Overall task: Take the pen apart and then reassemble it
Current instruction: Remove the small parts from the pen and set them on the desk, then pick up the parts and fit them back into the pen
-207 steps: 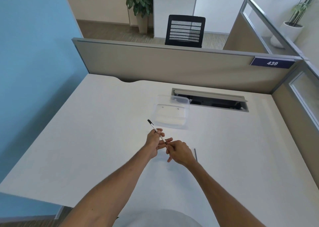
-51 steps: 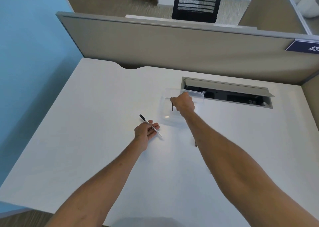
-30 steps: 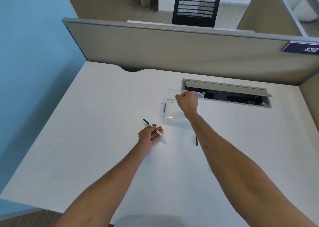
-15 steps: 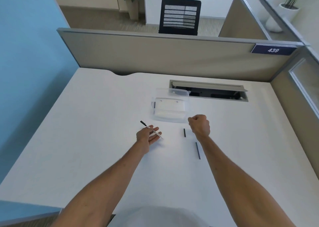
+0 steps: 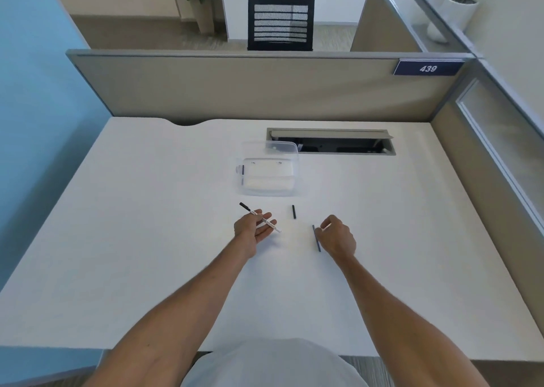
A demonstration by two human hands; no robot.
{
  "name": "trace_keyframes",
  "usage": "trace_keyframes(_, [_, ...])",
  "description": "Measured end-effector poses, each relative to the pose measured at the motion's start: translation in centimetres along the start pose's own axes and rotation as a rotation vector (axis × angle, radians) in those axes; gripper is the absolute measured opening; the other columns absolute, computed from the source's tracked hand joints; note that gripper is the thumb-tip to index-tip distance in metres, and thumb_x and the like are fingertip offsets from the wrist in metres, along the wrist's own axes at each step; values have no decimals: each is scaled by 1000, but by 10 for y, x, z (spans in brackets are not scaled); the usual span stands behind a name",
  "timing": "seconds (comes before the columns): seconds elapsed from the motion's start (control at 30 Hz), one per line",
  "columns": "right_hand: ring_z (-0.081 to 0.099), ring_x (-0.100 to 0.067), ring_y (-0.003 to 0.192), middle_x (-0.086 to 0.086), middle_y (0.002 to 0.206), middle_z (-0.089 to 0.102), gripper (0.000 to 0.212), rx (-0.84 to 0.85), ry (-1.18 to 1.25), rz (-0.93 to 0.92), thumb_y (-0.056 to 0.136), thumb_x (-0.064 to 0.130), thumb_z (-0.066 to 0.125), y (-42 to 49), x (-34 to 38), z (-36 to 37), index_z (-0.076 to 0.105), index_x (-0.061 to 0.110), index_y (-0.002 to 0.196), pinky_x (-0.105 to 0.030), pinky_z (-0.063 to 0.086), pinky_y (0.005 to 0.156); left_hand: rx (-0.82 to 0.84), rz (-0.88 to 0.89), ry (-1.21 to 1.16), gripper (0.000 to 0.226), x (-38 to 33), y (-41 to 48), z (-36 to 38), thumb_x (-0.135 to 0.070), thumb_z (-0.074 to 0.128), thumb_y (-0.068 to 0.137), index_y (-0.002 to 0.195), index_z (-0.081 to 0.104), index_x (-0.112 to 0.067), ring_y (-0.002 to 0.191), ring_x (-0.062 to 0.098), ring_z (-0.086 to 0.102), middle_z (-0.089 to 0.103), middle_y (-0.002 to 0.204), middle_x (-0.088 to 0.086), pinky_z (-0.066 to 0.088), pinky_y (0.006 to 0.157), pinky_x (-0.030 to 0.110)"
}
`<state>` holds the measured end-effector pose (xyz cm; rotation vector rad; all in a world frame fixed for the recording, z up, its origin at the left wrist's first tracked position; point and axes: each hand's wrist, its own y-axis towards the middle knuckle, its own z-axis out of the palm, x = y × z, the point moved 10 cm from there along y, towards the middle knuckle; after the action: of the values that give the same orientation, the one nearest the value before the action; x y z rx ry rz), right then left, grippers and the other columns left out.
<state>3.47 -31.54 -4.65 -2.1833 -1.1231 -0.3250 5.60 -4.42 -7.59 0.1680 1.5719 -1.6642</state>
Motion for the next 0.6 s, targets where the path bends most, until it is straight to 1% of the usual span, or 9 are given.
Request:
trace_keyframes(0.1, [73, -34, 117, -5, 125, 77, 24, 19, -65, -44, 104, 32, 64, -3, -2, 7, 67, 17, 122, -39, 58, 99, -11, 0, -3, 41, 7, -2, -1, 1, 53, 110, 150, 60, 3, 135, 45, 72, 73, 144, 22, 56, 120, 49])
trace_keyframes(0.23, [71, -33, 122, -4, 133, 71, 27, 7, -122, -78, 106, 35, 64, -5, 1, 10, 68, 14, 123, -39, 55, 100, -18, 3, 0, 41, 11, -4, 0, 1, 54, 110, 151, 60, 2, 135, 45, 72, 73, 145, 21, 55, 120, 49])
trace_keyframes(0.37, [71, -34, 119, -6, 132, 70, 23, -10, -145, -92, 107, 29, 63, -4, 3, 11, 68, 11, 122, -40, 56, 99, -14, 13, 0, 42, 8, -4, 0, 2, 53, 110, 152, 59, 2, 136, 44, 71, 73, 146, 21, 57, 118, 48])
trace_keyframes(0.47, [73, -34, 113, -7, 125, 73, 19, -18, -152, -89, 105, 19, 58, -3, 4, 11, 70, 10, 115, -42, 60, 97, -13, 21, -1, 42, 4, -4, -2, 2, 53, 110, 152, 59, 2, 126, 43, 74, 72, 147, 22, 62, 108, 46])
trace_keyframes(0.5, [73, -35, 111, -7, 123, 74, 19, -13, -146, -82, 104, 17, 58, -3, 4, 11, 71, 9, 114, -43, 61, 97, -16, 21, -1, 42, 4, -4, -2, 2, 52, 111, 152, 59, 2, 126, 43, 74, 72, 147, 22, 62, 108, 47])
trace_keyframes(0.6, [74, -36, 112, -8, 122, 77, 21, 20, -139, -71, 101, 17, 59, 1, 5, 9, 73, 9, 114, -42, 61, 98, -26, 13, 7, 42, 7, -1, -3, 2, 52, 111, 152, 58, 3, 136, 46, 71, 71, 147, 22, 56, 118, 52])
